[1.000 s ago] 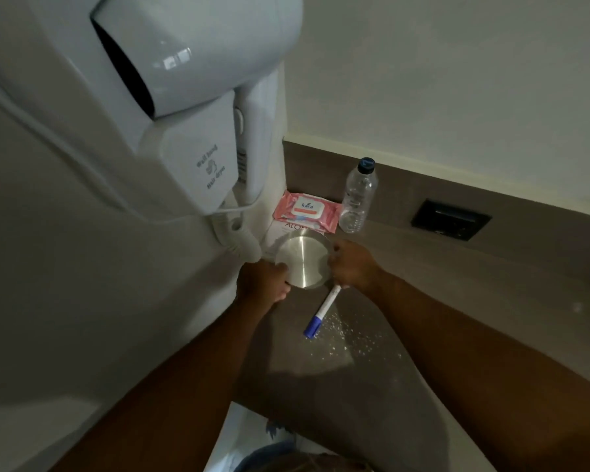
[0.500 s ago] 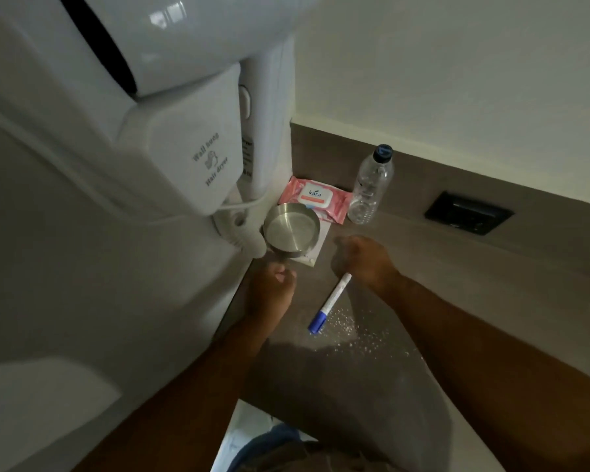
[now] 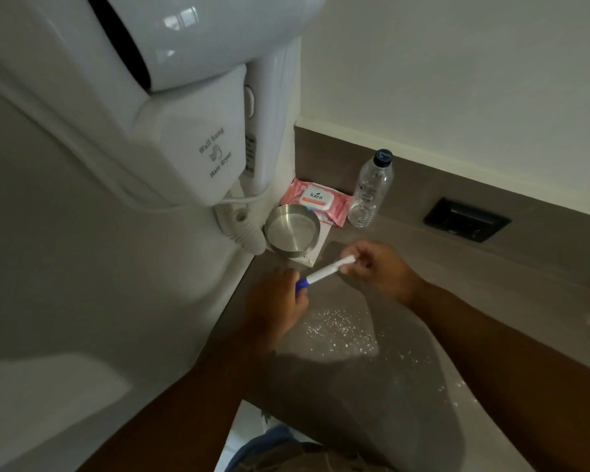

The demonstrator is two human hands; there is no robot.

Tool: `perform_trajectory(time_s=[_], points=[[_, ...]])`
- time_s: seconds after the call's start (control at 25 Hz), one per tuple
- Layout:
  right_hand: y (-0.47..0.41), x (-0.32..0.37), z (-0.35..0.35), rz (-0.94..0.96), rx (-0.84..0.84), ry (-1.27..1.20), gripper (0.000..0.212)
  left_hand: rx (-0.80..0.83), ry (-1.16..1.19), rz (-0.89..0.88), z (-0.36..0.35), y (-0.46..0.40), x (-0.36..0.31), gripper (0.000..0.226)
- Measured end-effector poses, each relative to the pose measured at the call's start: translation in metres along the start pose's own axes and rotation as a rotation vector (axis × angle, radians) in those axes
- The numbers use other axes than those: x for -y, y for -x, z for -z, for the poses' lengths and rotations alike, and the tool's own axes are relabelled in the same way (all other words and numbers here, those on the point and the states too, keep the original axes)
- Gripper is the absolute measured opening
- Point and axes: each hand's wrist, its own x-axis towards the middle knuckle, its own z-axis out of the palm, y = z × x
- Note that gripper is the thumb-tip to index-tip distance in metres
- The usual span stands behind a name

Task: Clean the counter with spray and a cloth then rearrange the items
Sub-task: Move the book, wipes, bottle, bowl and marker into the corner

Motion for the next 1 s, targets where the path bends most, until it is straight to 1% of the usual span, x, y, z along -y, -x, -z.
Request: perform_trajectory(time_s=[0.04, 0.12, 0.2, 0.24, 0.28, 0.4, 0.48, 0.56, 0.72, 0.8, 0.84, 0.92, 1.0], points=[[-0.004, 0.015, 0.005, 0.033, -0.069, -0.076, 0.01, -0.085, 0.008, -0.007, 0.007, -0.01, -0.003, 0.023], [-0.018, 0.042, 0.009, 0.145, -0.183, -0.08, 0.013, -0.225, 0.082, 0.035, 0.018, -0.034, -0.015, 0.022], [-0.035, 0.064, 0.006, 0.276, -0.26, 0.03, 0.015, -0.268, 0.148, 0.088, 0.026, -0.057, -0.024, 0.019], [-0.044, 0.069, 0.002, 0.317, -0.283, 0.072, 0.015, -0.275, 0.162, 0.092, 0.028, -0.066, -0.025, 0.018], [-0.053, 0.07, -0.004, 0.313, -0.295, 0.075, 0.016, -0.263, 0.171, 0.096, 0.027, -0.072, -0.023, 0.017], [-0.079, 0.062, -0.023, 0.121, -0.338, -0.036, 0.015, -0.203, 0.158, 0.133, 0.016, -0.076, -0.009, 0.015], [-0.098, 0.052, -0.032, -0.023, -0.371, -0.115, 0.016, -0.193, 0.149, 0.158, 0.009, -0.077, -0.002, 0.018], [-0.119, 0.046, -0.036, -0.115, -0.378, -0.132, 0.018, -0.17, 0.136, 0.17, 0.005, -0.082, 0.001, 0.022], [-0.165, 0.028, -0.041, -0.217, -0.39, -0.127, 0.018, -0.135, 0.04, 0.131, 0.0, -0.095, 0.003, 0.025], [-0.18, 0.019, -0.042, -0.286, -0.391, -0.109, 0.022, -0.091, 0.058, 0.131, -0.005, -0.099, 0.002, 0.028], [-0.182, 0.016, -0.041, -0.319, -0.399, -0.104, 0.023, -0.066, 0.07, 0.144, -0.004, -0.099, 0.0, 0.029], [-0.175, 0.017, -0.035, -0.36, -0.412, -0.094, 0.025, -0.082, 0.038, 0.145, 0.002, -0.093, -0.002, 0.03], [-0.15, 0.026, -0.029, -0.317, -0.433, -0.062, 0.024, -0.129, 0.025, 0.089, 0.007, -0.087, -0.002, 0.028]])
